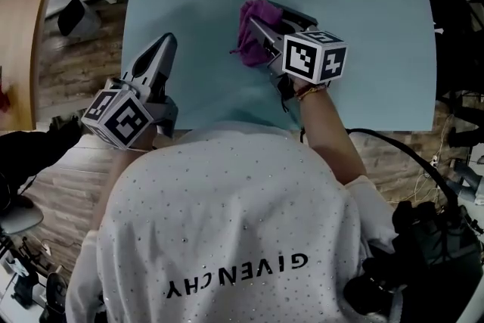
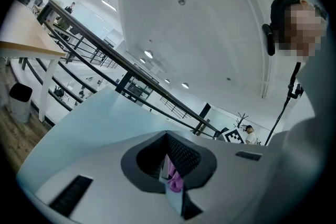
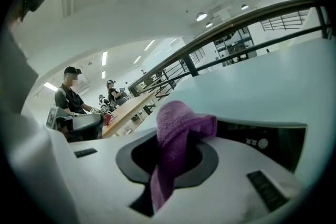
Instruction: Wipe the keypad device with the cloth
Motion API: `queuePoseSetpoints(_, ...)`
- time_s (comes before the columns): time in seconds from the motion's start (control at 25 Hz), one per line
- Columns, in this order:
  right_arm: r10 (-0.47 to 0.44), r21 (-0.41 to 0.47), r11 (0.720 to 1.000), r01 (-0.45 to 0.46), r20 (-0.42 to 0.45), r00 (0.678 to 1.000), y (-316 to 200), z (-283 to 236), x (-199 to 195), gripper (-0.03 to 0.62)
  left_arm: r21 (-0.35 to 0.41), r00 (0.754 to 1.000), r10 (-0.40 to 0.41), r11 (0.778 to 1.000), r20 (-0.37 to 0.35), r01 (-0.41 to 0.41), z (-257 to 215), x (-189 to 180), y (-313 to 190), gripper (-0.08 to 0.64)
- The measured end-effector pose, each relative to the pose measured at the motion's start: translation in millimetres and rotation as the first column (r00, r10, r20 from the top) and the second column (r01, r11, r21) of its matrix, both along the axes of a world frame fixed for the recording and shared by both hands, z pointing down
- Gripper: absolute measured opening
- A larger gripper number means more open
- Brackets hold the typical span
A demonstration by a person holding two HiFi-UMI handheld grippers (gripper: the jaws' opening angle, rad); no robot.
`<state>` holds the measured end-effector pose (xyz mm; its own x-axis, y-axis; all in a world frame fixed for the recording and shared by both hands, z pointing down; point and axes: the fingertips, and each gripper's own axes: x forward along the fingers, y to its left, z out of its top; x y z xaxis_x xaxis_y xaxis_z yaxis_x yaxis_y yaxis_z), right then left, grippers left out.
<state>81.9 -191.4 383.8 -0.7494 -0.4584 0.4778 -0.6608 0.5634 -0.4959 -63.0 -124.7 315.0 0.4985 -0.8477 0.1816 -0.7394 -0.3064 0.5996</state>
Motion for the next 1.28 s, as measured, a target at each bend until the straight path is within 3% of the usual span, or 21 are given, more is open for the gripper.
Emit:
queuePoseSetpoints(0.32,0.011,-0.026,1.0,-0.012,-0.016,1.0,-0.1,6.1,6.2,0.044,-0.027,1.0,0.019,0.999,-0.014,-0.02,9.1,0.0,-15.0,0.0)
queuePoseSetpoints(0.96,0.11,-0.041,0.993,-0.111,-0.029,0.993,6.6,10.4,53.9,0.044,-0.064,0.991,0.126,0.99,-0.055,-0.129,35.2,35.3,-37.0,0.0)
queuePoseSetpoints(1.28,0.173,-0.059,0.983,-0.175,-0.023,0.985,12.7,18.1,78.3,0.044,-0.101,0.982,0.152,0.981,-0.115,-0.164,55.3,52.3,-41.0,0.0)
